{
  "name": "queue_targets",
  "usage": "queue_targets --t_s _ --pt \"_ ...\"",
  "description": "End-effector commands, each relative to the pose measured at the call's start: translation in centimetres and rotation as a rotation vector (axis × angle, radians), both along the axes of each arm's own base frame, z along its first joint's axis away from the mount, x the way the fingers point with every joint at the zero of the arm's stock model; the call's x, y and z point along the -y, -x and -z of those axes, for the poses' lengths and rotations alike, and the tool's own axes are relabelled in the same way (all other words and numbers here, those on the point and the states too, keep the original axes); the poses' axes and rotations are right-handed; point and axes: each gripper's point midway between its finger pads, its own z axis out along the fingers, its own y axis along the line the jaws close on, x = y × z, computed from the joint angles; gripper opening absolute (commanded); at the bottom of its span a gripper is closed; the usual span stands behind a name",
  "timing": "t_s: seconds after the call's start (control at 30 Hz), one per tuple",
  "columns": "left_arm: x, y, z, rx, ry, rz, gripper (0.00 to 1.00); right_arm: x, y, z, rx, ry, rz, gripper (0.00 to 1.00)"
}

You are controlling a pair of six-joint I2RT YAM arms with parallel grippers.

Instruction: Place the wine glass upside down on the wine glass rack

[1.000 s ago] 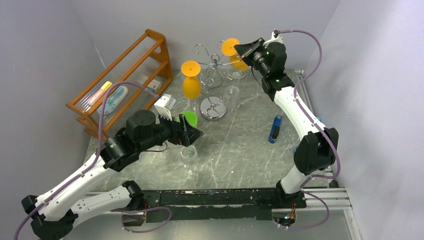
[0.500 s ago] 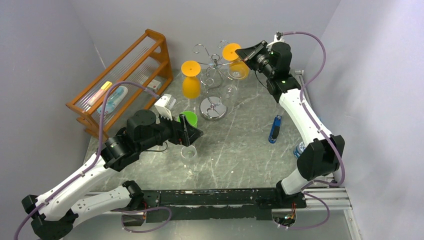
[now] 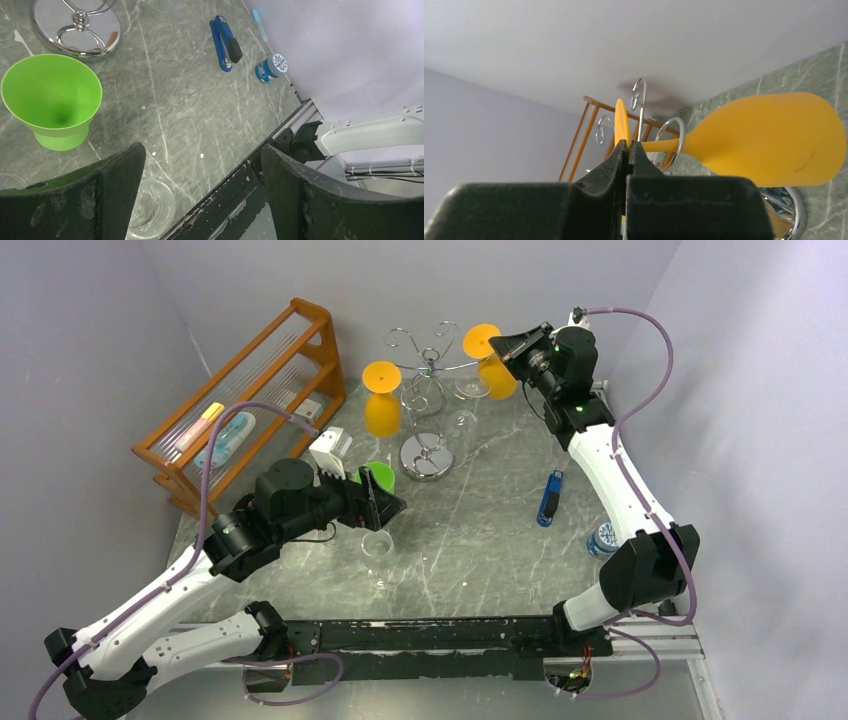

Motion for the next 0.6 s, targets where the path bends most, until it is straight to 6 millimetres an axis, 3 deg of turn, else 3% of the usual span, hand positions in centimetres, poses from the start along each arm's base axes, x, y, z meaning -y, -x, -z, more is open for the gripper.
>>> queue_targets --t_s 0.0,0.3,0.57 --pt "-0.2 -0.8 -0.7 0.022 0.007 -0.037 0.89 1.2 -1.4 1.0 -0.019 0.022 0.049 0.00" --pt "0.0 -0.7 -0.5 0.010 0.009 -0.029 0.89 0.8 -2.9 2.0 -0.044 0.046 0.018 0.09" --pt "-0.1 -0.7 -0.4 0.012 0.002 -0.032 0.89 1.3 -2.7 1.5 -0.044 0.074 0.038 0.37"
